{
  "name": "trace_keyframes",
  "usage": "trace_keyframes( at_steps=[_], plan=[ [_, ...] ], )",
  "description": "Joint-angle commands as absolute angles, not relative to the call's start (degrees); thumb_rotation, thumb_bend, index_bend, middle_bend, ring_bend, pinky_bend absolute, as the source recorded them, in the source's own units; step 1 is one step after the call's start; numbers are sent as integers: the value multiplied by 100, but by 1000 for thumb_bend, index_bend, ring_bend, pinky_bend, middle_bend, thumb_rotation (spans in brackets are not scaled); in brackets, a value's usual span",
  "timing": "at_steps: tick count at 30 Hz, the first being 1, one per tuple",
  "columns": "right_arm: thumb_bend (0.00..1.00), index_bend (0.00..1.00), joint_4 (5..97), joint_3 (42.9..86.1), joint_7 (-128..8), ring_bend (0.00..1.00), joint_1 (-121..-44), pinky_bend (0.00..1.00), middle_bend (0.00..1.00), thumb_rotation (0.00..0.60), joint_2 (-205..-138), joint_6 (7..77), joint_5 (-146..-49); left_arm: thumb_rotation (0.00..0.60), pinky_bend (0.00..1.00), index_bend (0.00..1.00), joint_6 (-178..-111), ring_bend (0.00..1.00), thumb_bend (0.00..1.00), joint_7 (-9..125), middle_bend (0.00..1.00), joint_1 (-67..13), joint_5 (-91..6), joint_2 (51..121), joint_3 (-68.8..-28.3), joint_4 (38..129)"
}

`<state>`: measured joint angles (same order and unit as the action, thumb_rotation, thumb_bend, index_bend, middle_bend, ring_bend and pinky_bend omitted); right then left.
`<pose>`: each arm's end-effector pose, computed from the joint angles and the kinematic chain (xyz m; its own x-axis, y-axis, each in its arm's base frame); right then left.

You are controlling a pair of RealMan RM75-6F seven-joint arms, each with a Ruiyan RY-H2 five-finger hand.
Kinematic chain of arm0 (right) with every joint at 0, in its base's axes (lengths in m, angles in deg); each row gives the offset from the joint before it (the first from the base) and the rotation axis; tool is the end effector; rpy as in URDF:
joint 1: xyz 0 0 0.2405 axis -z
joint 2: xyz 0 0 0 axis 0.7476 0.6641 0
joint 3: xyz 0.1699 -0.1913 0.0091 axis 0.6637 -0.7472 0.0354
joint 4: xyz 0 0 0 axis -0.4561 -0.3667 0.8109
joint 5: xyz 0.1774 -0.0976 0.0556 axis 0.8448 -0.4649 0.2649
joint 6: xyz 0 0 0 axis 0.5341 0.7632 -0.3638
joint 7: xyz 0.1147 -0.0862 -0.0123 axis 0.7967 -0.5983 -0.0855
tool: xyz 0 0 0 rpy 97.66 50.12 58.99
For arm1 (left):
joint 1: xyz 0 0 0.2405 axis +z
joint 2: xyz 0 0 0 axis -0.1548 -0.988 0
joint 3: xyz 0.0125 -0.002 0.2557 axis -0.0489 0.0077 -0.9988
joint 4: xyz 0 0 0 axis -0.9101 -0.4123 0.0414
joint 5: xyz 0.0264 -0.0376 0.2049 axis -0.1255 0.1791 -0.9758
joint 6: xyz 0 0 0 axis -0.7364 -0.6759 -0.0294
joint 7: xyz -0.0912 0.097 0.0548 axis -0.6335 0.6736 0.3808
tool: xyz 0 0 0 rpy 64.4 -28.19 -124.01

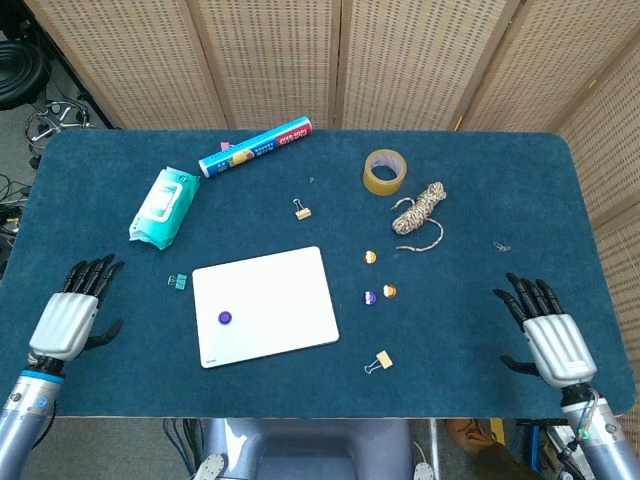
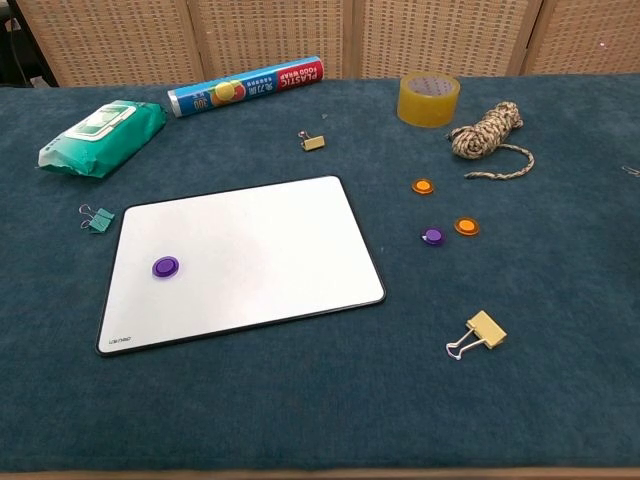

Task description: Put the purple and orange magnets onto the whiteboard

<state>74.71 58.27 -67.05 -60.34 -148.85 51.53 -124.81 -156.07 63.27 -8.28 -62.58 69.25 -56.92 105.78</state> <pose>-0.2703 -0.2158 0.1396 0.4814 -0.1207 0.8681 -0.8668 -0.2125 0.4511 -0.2780 0.2297 0.1173 0.4279 0.1369 0.8934 0.9009 -0.1448 -0.4092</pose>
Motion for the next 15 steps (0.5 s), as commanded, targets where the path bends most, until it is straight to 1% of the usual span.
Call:
trace_keyframes(
  at_steps=[1,4,7,13,15],
  plan=[
    [0,204,7421,6028,-6588,0,-6534,0,0,600,-15061,4552,-12293,600,0,7,-15705,0,302,6283,0,-757,-6280,6821,-5677,10610],
    [3,219,7272,6205,-6740,0,-6925,0,0,600,-15285,4098,-12071,600,0,7,-15719,0,302,6214,0,-720,-6289,6736,-5664,10631],
    [5,231,7003,6379,-7007,0,-7367,0,0,600,-15661,3613,-11771,600,0,7,-15680,0,302,6131,0,-704,-6306,6672,-5657,10623],
    [8,250,6534,6484,-7261,0,-7878,0,0,600,-16230,3102,-11459,600,0,7,-15602,0,303,6082,0,-694,-6269,6615,-5624,10649],
    [25,249,6376,6498,-7321,0,-8011,0,0,600,-16385,2964,-11368,600,0,7,-15599,0,303,6071,0,-684,-6262,6599,-5614,10668]
  ],
)
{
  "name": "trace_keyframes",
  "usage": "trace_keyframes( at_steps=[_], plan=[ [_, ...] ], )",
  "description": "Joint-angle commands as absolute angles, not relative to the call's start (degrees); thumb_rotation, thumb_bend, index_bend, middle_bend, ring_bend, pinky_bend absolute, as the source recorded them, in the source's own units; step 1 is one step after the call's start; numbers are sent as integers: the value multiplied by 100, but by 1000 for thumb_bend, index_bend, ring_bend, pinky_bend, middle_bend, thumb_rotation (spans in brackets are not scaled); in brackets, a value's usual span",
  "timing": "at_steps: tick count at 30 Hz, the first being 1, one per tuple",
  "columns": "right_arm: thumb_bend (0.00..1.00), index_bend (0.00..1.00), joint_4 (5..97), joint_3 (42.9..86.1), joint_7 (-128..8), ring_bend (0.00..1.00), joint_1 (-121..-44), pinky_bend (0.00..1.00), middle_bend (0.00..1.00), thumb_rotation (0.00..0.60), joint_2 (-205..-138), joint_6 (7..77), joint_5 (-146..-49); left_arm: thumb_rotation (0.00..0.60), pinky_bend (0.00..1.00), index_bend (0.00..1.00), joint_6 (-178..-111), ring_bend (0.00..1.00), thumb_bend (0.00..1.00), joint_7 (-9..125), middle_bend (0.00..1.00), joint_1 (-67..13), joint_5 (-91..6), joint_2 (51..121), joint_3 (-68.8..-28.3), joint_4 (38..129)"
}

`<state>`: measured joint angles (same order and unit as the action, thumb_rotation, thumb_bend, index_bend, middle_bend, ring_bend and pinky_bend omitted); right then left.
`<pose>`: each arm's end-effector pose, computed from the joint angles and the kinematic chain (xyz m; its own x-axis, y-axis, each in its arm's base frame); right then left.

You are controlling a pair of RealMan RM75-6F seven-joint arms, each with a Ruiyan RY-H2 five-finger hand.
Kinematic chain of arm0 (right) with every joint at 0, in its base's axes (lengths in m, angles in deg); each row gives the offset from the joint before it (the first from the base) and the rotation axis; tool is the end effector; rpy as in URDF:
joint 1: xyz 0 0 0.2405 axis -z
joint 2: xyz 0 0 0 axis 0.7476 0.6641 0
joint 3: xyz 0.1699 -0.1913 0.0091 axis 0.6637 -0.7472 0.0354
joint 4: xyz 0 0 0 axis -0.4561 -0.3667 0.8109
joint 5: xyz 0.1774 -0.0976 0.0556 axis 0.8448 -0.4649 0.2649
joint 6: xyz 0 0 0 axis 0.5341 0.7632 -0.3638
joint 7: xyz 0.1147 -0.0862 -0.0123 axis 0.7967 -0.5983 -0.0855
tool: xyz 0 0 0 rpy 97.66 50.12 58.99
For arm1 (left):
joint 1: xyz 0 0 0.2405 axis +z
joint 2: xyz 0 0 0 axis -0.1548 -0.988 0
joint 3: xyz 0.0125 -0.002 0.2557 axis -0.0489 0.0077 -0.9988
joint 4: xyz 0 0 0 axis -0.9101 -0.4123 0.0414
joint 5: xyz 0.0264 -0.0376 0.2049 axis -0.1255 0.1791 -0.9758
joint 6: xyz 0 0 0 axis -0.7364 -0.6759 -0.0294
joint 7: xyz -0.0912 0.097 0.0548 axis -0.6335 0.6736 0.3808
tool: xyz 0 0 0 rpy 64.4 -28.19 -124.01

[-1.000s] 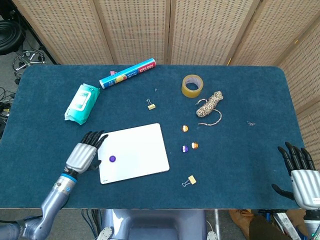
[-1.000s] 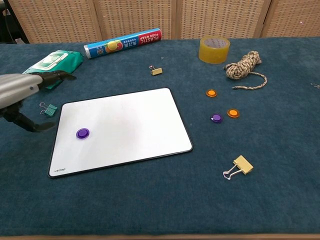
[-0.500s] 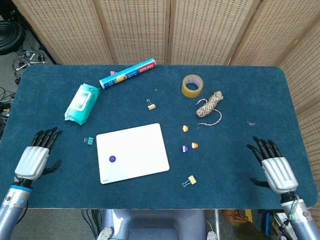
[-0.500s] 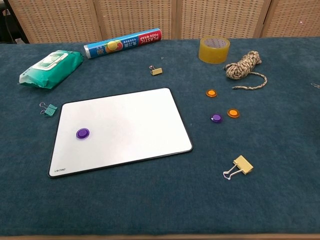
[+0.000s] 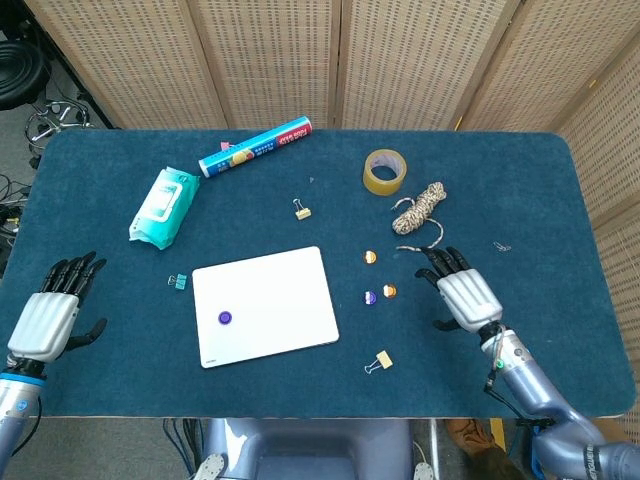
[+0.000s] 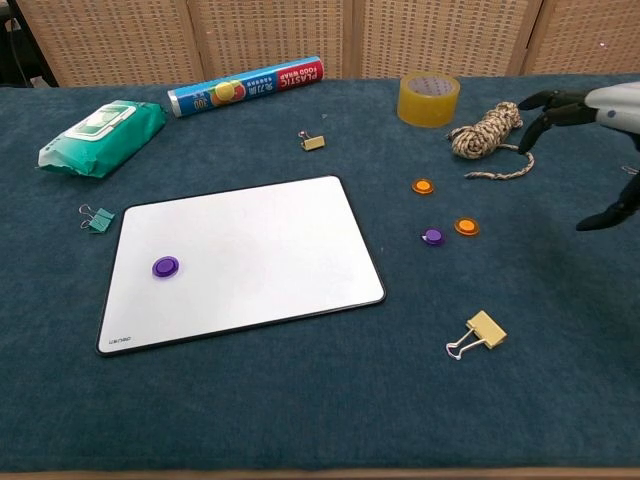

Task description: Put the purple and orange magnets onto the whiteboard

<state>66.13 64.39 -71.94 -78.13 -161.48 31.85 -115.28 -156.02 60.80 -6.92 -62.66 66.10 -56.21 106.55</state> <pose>-0.2163 -0.3131 0.0600 0.5223 -0.2279 0.8218 -0.8259 -0.3754 0.4208 -0.2848 0.2266 0.1357 0.4196 0.1308 0.8982 0.9063 -0.1146 -0.4067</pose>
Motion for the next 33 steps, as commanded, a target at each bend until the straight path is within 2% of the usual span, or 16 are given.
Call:
trace_keyframes(
  at_steps=[1,9,14,33],
  plan=[
    [40,249,6281,6507,-7354,0,-8084,0,0,600,-16468,2893,-11319,600,0,7,-15600,0,302,6055,0,-675,-6263,6589,-5610,10677],
    [93,254,5626,6535,-7428,0,-8529,0,0,600,-17017,2509,-11003,600,0,7,-15456,0,304,5954,0,-666,-6151,6493,-5564,10717],
    [162,249,5272,6536,-7502,0,-8746,0,0,600,-17282,2297,-10752,600,0,7,-15424,0,305,5971,0,-660,-6145,6476,-5540,10734],
    [233,326,4727,6440,-7488,0,-9097,0,0,600,-17712,2143,-10439,600,0,7,-15295,0,307,5849,0,-652,-6125,6417,-5479,10725]
  ],
)
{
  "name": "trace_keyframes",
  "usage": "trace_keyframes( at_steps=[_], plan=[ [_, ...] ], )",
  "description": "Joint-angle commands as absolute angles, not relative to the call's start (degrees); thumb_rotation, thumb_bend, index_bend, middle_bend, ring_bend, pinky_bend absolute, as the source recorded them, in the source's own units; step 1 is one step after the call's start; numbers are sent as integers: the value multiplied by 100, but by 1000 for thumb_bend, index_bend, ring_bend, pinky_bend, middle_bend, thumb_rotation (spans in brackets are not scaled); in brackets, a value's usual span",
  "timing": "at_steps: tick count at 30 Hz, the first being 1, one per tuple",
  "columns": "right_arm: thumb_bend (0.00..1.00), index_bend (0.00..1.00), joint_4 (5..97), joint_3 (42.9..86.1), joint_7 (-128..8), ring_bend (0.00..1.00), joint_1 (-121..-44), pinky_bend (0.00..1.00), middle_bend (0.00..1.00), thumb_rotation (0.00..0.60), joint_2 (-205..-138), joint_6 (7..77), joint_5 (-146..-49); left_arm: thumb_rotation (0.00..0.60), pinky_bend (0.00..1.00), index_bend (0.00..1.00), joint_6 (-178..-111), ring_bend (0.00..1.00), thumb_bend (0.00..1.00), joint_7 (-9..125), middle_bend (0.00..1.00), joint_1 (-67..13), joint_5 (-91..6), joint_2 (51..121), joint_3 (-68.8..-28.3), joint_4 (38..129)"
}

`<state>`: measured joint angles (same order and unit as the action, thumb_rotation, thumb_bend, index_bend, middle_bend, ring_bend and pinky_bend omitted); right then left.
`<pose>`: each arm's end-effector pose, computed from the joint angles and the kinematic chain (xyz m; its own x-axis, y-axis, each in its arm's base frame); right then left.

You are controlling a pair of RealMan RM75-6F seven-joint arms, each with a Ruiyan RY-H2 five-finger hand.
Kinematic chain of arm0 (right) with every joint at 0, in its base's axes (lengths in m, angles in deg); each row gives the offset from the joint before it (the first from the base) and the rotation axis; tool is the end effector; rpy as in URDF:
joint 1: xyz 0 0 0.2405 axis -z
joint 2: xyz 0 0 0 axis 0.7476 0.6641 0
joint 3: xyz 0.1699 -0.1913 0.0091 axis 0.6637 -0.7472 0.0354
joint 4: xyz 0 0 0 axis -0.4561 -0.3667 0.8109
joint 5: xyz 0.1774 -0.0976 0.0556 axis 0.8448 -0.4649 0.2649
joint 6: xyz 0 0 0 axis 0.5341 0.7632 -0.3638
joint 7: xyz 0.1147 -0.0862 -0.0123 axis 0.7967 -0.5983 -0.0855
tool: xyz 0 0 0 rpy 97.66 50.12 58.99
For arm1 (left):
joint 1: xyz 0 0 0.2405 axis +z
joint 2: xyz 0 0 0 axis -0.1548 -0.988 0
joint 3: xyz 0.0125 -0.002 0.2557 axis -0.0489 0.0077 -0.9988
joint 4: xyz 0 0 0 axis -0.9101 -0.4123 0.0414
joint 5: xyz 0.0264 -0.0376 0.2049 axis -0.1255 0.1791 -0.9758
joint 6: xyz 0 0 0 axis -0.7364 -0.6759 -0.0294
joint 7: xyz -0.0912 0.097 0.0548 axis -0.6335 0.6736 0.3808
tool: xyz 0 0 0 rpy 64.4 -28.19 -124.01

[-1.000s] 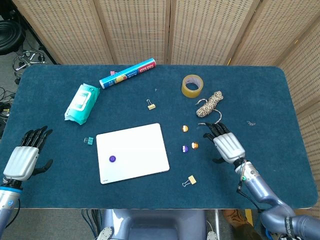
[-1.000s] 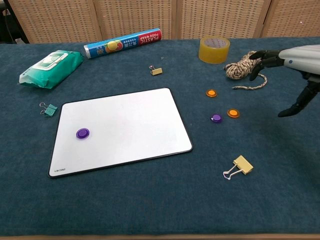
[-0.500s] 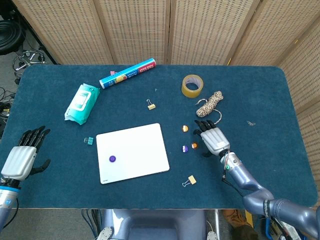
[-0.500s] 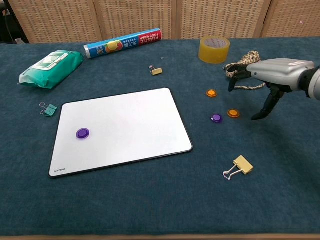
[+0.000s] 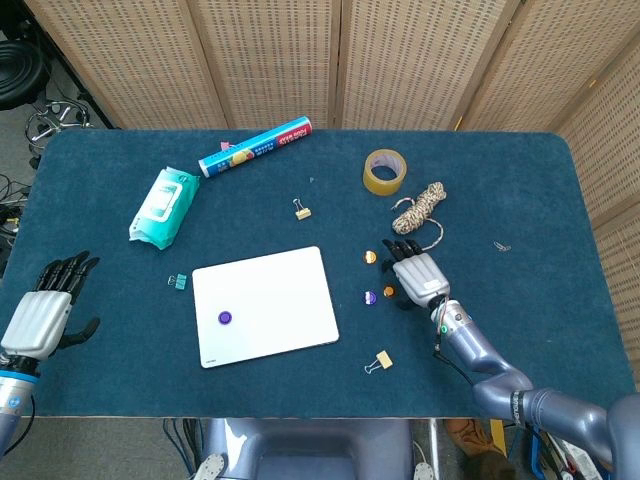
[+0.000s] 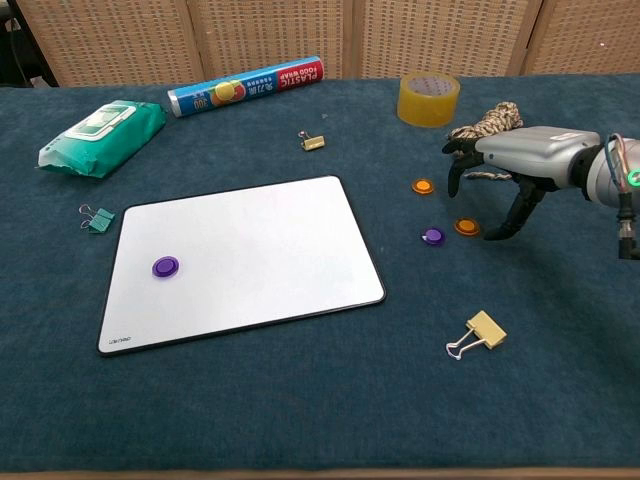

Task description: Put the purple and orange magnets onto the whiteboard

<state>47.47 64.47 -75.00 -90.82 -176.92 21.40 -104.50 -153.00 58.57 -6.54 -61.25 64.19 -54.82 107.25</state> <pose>-0.1970 -0.3721 -0.0177 0.5746 -0.3180 0.7541 -0.8049 -0.3867 0.4501 -0.2898 0.2294 0.1429 0.3935 0.1623 0.9049 0.9193 -0.0807 -0.3853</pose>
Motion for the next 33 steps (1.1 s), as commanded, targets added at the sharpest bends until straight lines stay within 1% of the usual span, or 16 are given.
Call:
trace_keyframes(
  at_steps=[1,5,16,33],
  plan=[
    [234,334,4704,6434,-7483,0,-9108,0,0,600,-17731,2148,-10430,600,0,7,-15286,0,307,5840,0,-653,-6123,6414,-5475,10722],
    [245,374,4649,6417,-7436,0,-9134,0,0,600,-17765,2166,-10424,600,0,7,-15277,0,308,5823,0,-649,-6124,6407,-5465,10719],
    [296,394,4618,6359,-7480,0,-9211,0,0,600,-17776,2132,-10291,600,0,6,-15261,0,308,5778,0,-631,-6160,6384,-5461,10732],
    [298,404,4614,6258,-7483,0,-9207,0,0,600,-17834,2225,-10224,600,0,7,-15229,0,308,5706,0,-623,-6221,6355,-5461,10744]
  ],
)
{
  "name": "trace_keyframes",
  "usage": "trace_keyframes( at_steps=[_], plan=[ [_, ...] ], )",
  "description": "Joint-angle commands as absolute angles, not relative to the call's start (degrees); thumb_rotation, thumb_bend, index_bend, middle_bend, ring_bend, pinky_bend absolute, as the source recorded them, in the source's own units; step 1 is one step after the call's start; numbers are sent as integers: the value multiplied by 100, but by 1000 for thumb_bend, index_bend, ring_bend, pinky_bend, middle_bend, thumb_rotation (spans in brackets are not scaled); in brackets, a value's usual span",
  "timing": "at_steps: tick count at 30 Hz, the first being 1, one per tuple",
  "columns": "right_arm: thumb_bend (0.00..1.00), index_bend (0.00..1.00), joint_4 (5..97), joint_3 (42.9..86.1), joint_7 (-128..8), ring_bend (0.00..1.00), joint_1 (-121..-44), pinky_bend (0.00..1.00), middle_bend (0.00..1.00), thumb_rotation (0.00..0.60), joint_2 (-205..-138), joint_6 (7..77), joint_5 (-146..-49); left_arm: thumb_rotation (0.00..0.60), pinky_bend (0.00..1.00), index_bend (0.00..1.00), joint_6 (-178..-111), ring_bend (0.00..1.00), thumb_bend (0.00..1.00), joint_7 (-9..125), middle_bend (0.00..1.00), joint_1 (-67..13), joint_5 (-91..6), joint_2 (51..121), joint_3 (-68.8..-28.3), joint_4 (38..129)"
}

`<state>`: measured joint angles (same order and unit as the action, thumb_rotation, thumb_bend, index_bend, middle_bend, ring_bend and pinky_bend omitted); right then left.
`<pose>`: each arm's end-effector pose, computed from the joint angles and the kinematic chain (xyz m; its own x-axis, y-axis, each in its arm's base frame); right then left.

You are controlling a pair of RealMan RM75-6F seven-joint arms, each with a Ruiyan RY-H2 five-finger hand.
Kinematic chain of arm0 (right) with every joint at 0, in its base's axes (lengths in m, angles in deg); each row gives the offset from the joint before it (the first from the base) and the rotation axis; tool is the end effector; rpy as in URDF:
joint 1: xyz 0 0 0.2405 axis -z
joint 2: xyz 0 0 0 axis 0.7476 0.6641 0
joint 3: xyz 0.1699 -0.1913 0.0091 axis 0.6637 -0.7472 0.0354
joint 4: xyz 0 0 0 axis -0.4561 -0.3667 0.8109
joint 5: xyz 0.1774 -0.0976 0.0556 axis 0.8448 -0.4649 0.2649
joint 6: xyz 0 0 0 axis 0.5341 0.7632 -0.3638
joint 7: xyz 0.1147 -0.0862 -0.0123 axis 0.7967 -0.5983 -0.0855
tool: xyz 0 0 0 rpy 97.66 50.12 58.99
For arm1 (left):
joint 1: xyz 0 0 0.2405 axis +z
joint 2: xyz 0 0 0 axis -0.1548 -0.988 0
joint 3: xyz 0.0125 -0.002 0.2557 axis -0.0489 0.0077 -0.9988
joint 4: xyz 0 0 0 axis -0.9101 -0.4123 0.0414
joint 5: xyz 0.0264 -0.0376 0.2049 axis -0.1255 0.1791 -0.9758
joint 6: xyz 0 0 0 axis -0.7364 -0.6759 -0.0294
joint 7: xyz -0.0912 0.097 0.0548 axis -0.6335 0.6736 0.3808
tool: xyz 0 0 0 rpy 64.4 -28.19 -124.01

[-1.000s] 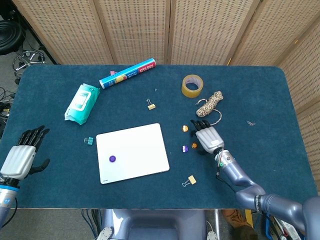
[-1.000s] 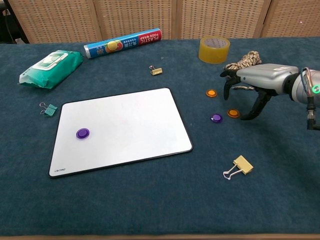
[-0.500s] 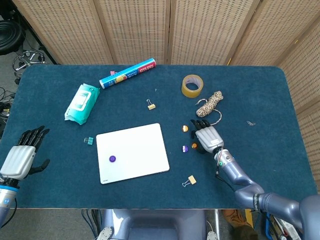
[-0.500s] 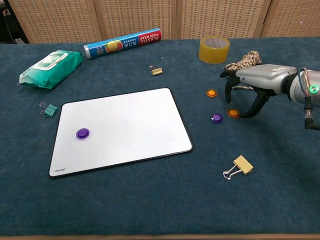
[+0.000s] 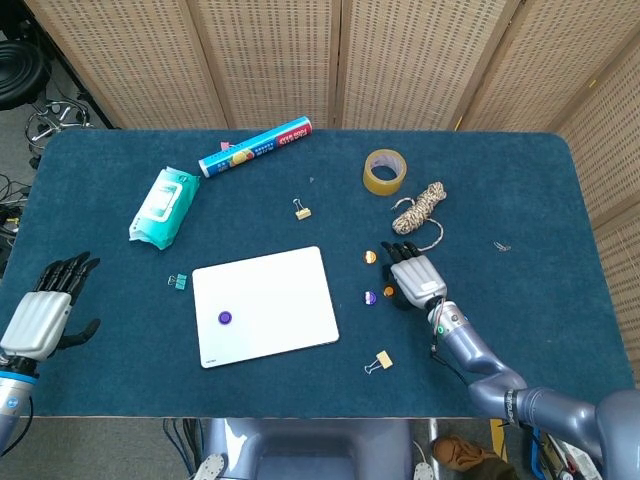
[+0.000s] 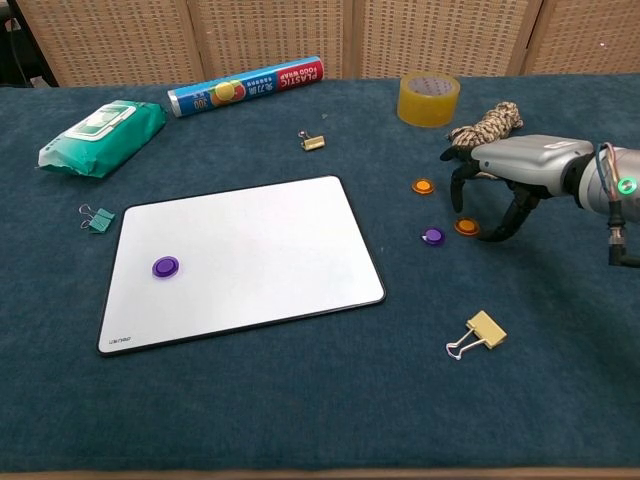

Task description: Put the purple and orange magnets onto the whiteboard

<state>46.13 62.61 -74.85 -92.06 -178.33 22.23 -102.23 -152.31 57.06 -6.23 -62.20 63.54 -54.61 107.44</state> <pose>-0.1982 -0.3718 -0.0259 0.5698 -0.3320 0.7517 -0.8108 -0.3759 0.4485 -0.2894 0.2282 0.1444 0.3796 0.1725 0.9089 0.9250 -0.0875 -0.3698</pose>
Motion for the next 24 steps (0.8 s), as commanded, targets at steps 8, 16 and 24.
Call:
trace_keyframes(
  at_steps=[8,16,24],
  plan=[
    [298,407,4551,6246,-7497,0,-9247,0,0,600,-17876,2179,-10167,600,0,7,-15195,0,308,5677,0,-628,-6222,6342,-5460,10747],
    [301,407,4496,6238,-7557,0,-9281,0,0,600,-17902,2118,-10060,600,0,7,-15177,0,308,5670,0,-630,-6217,6341,-5456,10744],
    [307,417,4462,6236,-7602,0,-9302,0,0,600,-17908,2067,-9943,600,0,7,-15166,0,308,5657,0,-631,-6227,6333,-5457,10752]
  ],
)
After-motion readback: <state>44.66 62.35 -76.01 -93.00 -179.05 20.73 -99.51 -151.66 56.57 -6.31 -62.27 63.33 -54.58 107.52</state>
